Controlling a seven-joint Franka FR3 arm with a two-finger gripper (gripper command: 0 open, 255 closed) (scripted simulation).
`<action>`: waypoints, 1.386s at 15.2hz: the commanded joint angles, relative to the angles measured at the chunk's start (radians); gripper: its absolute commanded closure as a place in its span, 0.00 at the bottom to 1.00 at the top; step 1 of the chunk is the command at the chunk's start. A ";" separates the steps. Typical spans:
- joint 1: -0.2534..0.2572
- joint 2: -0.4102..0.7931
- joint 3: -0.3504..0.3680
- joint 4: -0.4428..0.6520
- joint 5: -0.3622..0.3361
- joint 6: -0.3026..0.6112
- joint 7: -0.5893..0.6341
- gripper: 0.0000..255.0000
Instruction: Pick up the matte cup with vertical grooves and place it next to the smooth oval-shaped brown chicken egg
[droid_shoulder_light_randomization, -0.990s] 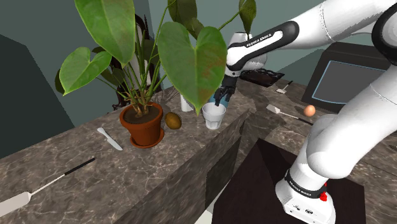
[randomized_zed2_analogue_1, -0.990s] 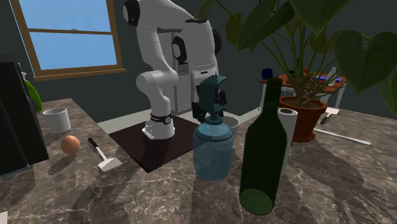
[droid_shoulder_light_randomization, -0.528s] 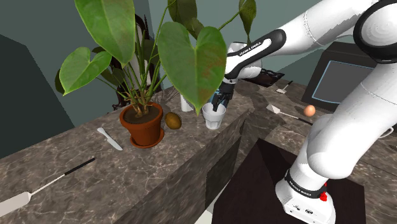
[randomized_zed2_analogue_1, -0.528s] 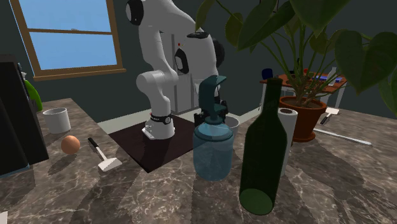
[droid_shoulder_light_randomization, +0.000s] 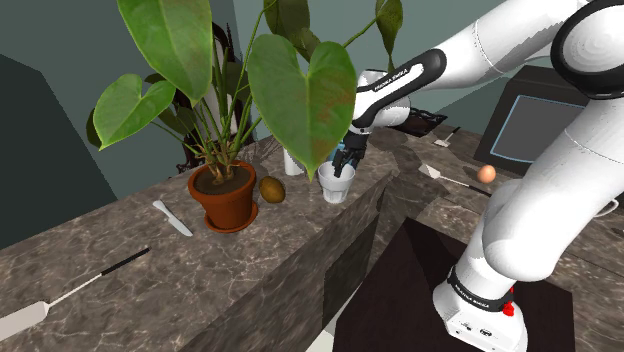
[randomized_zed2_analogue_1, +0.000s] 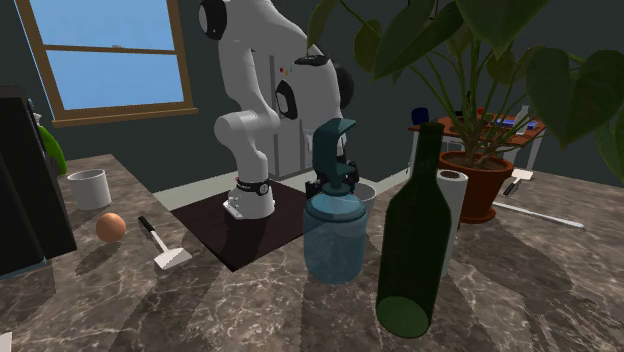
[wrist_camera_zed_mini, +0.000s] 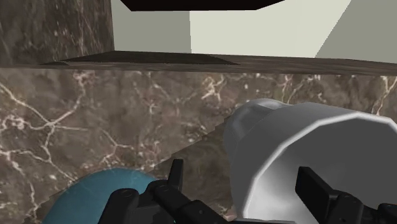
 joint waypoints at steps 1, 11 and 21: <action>0.000 0.000 0.000 0.000 0.000 0.000 0.000 1.00; -0.002 -0.009 0.001 0.006 -0.006 -0.014 0.006 1.00; -0.014 -0.087 0.015 0.075 -0.052 -0.153 0.058 1.00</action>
